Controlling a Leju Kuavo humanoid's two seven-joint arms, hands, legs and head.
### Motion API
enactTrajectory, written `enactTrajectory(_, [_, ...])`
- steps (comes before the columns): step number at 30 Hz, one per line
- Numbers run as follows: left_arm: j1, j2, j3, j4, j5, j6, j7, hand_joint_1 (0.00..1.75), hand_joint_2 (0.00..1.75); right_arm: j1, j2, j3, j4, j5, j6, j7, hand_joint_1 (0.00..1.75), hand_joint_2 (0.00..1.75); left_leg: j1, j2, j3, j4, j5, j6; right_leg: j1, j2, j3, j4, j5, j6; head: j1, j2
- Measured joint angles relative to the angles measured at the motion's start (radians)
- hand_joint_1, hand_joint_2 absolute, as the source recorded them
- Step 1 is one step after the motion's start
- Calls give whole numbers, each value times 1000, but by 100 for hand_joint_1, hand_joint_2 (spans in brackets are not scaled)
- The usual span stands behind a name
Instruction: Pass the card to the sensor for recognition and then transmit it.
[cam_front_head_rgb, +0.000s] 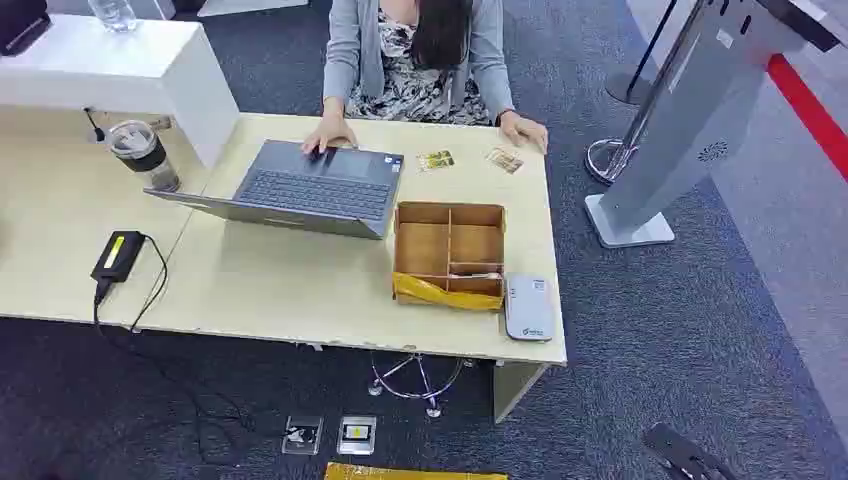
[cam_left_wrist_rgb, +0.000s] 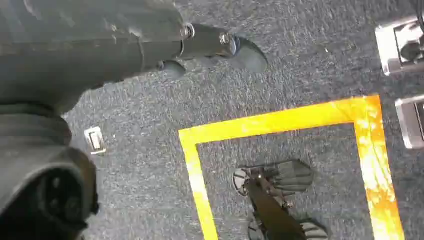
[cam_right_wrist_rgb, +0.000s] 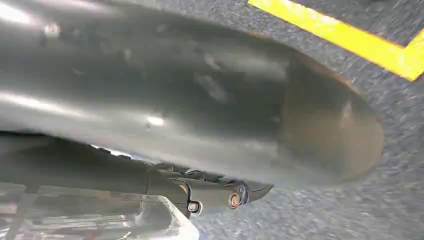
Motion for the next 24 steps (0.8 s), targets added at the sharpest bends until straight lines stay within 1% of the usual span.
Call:
enactTrajectory(6, [0,0,-1,0,9,4,3,0,0,17,-17,22,-84,1,-6,2,0,0,0,2,0,0,0,0,0,1,0,0,0,0,0,0])
enactTrajectory(11, [0,0,-1,0,13,2,3,0,0,33,-24,33,-123,9,-6,3,0,0,0,3,0,0,0,0,0,2,-1,0,0,0,0,0])
enactTrajectory(15, [-1,0,-1,0,28,-2,3,0,0,43,-24,32,-153,23,11,4,0,0,0,5,1,0,-1,1,0,4,-1,0,0,0,0,0])
enactTrajectory(18, [0,0,-1,0,46,6,3,0,0,48,-24,32,-169,37,10,4,0,0,0,6,1,0,-1,1,0,5,-1,0,0,0,0,0])
enactTrajectory(20, [0,-1,-1,0,73,13,-1,0,0,49,-21,28,-175,63,-17,5,0,0,0,6,1,0,-1,1,0,5,-1,0,0,0,0,0])
enactTrajectory(22, [0,-4,4,0,105,34,-22,0,0,51,-12,17,-185,86,-41,6,0,0,0,7,1,0,-1,1,0,5,-1,0,0,0,0,0])
enactTrajectory(23, [1,-5,5,0,119,42,-32,0,0,47,-6,14,-193,110,-73,2,0,0,0,6,-2,0,-1,1,0,5,0,0,0,0,0,0])
enactTrajectory(24, [2,-8,7,0,137,50,-43,0,0,14,0,12,-184,138,-118,-16,0,0,0,7,-2,0,-1,0,0,6,-1,0,0,0,0,0])
